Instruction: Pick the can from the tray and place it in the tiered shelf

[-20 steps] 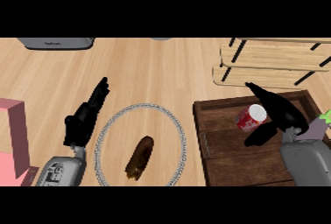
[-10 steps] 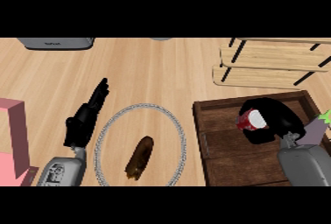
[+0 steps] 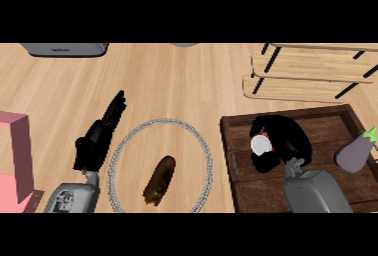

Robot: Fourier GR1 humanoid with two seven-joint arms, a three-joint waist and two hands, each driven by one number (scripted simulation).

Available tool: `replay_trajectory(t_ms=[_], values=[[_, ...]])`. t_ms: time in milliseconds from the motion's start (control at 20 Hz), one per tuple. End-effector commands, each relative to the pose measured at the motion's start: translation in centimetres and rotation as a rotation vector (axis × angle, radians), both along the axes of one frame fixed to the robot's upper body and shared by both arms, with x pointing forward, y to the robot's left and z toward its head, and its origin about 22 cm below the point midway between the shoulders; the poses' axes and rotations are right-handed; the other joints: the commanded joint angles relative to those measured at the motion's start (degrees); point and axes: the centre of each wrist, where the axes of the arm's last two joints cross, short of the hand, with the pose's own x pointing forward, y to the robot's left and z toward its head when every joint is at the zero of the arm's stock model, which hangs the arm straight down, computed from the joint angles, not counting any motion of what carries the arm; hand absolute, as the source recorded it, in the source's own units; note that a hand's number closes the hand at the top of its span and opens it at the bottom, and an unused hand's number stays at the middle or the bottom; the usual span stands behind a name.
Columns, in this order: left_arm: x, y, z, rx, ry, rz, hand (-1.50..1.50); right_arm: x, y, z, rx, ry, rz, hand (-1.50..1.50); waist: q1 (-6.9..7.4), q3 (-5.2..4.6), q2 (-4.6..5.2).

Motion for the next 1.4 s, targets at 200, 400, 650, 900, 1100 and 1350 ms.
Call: replay_trajectory(t_ms=[200, 400, 650, 900, 1100, 1350], values=[[-0.3, 0.0, 0.6, -0.003, 0.014, -0.006, 0.0, -4.6, 11.1, -1.2, 0.086, -0.042, -0.08, 1.5, 0.68, 0.43, 0.33], [1.6, 0.5, 0.9, 0.011, -0.01, 0.004, 0.0, -5.3, 11.4, 1.9, 0.326, -0.202, -0.109, 1.5, -0.03, 0.44, 0.44], [0.7, 0.7, 0.5, 0.016, 0.004, -0.006, 0.0, -7.7, 13.0, 7.1, 0.43, -0.383, -0.133, 1.5, -0.21, 0.38, 0.14], [0.7, 1.0, 1.3, 0.016, 0.005, 0.015, 0.0, -8.6, 13.0, 11.4, 0.43, -0.494, -0.205, 1.5, -0.1, 0.38, 0.17], [-0.5, 2.7, -0.1, -0.006, 0.011, 0.005, 0.0, -8.1, 11.0, 15.6, 0.345, -0.595, -0.305, 1.5, -0.08, 0.32, 0.04], [0.4, 1.1, 0.5, 0.013, 0.01, 0.005, 0.0, -8.8, 10.1, 18.0, 0.293, -0.705, -0.366, 1.5, -0.49, 0.34, 0.08]])
